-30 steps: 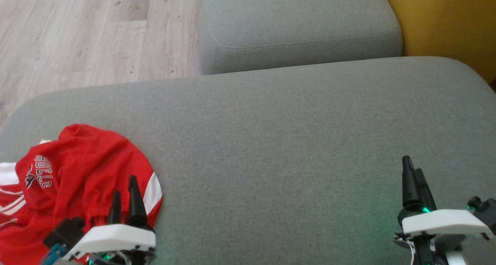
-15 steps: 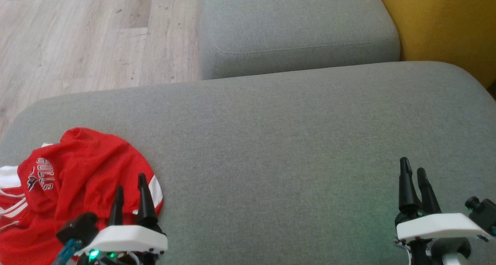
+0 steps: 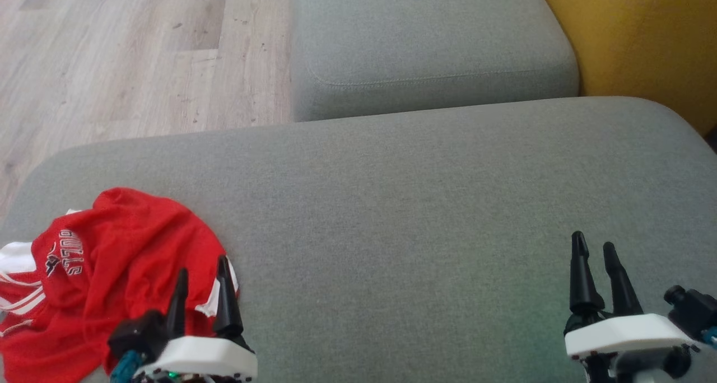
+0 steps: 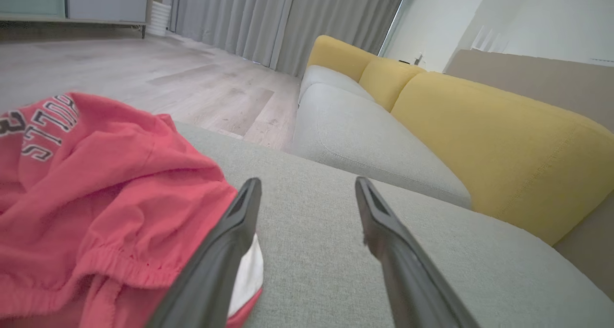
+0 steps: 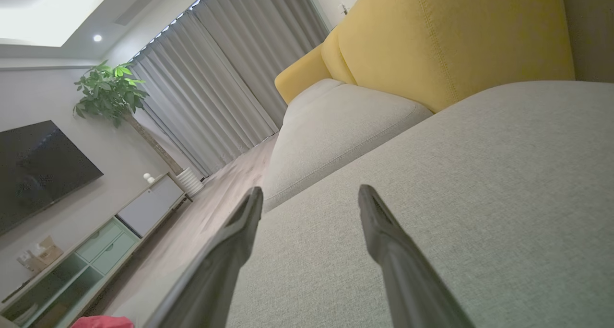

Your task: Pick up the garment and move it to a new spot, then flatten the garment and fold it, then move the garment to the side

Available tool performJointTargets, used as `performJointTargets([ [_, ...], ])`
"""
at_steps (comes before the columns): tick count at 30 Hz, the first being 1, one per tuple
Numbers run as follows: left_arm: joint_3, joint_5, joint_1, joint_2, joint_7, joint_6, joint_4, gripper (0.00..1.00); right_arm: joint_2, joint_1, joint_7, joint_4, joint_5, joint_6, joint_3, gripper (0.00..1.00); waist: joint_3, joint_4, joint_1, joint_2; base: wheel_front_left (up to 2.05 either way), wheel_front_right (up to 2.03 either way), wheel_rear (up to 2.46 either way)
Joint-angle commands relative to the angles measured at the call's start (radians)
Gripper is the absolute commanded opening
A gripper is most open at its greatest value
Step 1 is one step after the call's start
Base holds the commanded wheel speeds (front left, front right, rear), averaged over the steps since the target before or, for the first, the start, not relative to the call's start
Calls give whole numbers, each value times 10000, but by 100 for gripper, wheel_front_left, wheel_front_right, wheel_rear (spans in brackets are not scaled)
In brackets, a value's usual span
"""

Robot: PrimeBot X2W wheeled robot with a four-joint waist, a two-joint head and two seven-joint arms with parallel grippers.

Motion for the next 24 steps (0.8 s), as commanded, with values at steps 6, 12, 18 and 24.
performJointTargets([
  [6,30,1045,-331,218,-313,335,-415,100,-114,-123,-329,-414,-1082,106,383,100,-51,26,0,0,0,0,0],
  [12,-105,1636,-290,245,-458,445,-439,100,-118,-73,-476,-410,-1885,113,558,100,-98,32,0,0,0,0,0],
  [18,-247,2358,-238,274,-634,567,-440,100,-122,-24,-653,-406,-2772,121,713,100,-163,28,0,0,0,0,0],
  [24,-376,3094,-192,278,-810,701,-449,100,-126,37,-830,-378,-3563,129,837,100,-238,19,0,0,0,0,0],
])
